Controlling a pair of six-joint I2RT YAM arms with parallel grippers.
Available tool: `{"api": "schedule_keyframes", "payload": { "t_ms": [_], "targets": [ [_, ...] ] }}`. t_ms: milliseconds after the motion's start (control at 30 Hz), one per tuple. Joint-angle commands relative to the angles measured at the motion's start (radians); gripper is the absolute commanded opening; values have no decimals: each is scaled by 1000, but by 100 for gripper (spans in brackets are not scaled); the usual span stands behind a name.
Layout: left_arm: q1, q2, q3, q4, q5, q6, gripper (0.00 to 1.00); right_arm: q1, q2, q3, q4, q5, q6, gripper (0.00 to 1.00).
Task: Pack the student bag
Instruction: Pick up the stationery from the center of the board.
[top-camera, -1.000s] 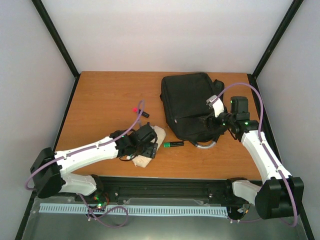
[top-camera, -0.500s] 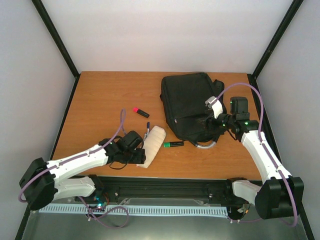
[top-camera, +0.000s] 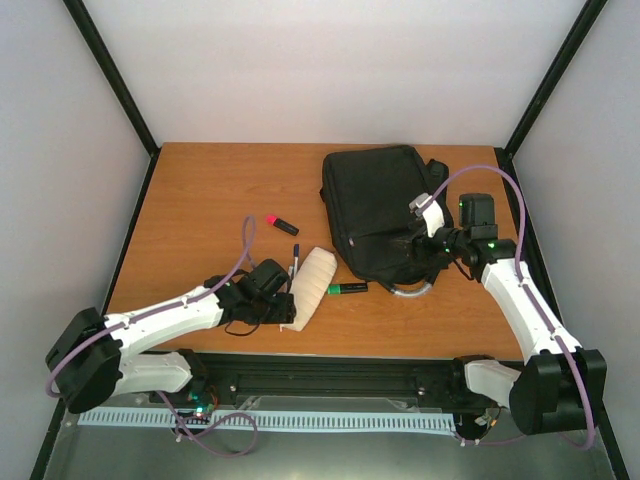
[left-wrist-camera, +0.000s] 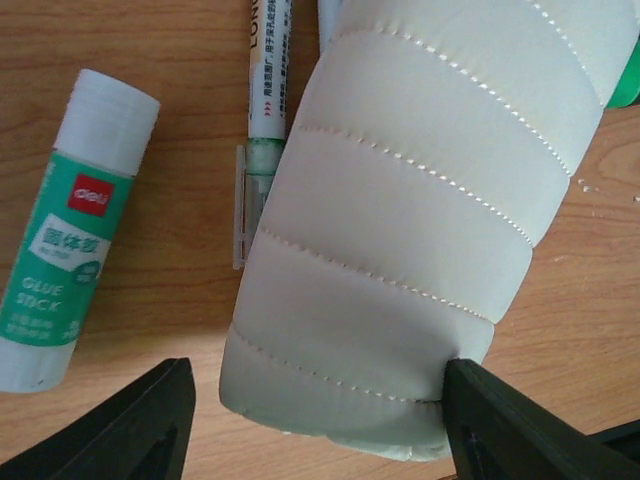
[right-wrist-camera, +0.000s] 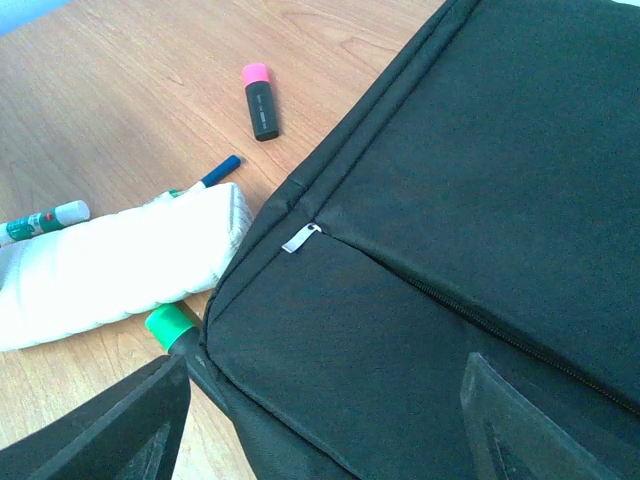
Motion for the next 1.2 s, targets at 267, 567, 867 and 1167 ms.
{"api": "schedule_keyframes", "payload": {
  "t_ms": [267,567,867,1167],
  "targets": [
    [22,-49,-34,60,7,-61,77,-7,16,18,-2,-23,-12,76],
    [66,-12,-47,187,45,-56,62,-7,7,16,-4,-25,-11,76],
    [66,-11,-34,185,44,-22,36,-7,11,18,-7,-31,-13,76],
    [66,-107,36,128,60,152,6,-7,22,43,-31,-52,-11,72]
  ]
}}
